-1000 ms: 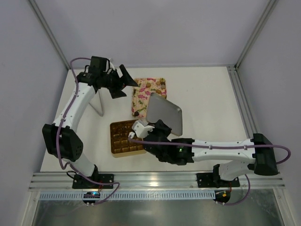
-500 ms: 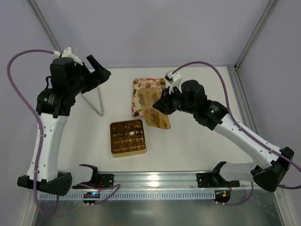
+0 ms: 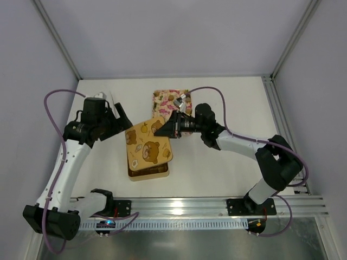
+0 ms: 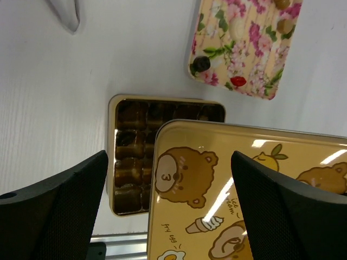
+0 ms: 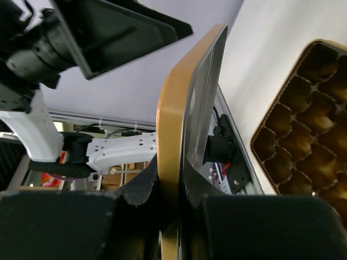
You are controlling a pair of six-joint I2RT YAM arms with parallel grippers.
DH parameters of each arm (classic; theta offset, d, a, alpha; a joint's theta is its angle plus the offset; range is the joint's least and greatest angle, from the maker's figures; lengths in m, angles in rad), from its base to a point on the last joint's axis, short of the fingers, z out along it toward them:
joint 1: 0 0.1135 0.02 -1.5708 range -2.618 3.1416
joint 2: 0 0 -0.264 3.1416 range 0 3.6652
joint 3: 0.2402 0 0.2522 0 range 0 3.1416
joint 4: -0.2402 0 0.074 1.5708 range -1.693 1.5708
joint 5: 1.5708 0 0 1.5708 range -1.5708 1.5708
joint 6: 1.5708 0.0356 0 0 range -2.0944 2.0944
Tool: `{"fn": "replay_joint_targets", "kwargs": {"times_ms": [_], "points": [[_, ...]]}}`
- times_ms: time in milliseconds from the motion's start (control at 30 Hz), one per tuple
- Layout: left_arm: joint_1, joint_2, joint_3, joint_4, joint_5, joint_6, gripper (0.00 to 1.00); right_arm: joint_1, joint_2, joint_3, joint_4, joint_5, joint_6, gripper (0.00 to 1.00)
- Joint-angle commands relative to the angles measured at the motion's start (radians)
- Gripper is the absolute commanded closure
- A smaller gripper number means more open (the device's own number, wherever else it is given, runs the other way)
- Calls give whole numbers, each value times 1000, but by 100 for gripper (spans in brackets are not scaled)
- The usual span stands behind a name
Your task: Pack the chocolate
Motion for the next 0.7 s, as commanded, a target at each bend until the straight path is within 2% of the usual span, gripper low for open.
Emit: {"fn": "replay_joint_targets", "kwargs": {"times_ms": [0,667], "points": [[4,-57,-36,40,20,1,8,-1,41,-9,358,-53,193,96],[3,-155,-208,106,6,-28,8,25,324,-18,546,26,203,96]]}}
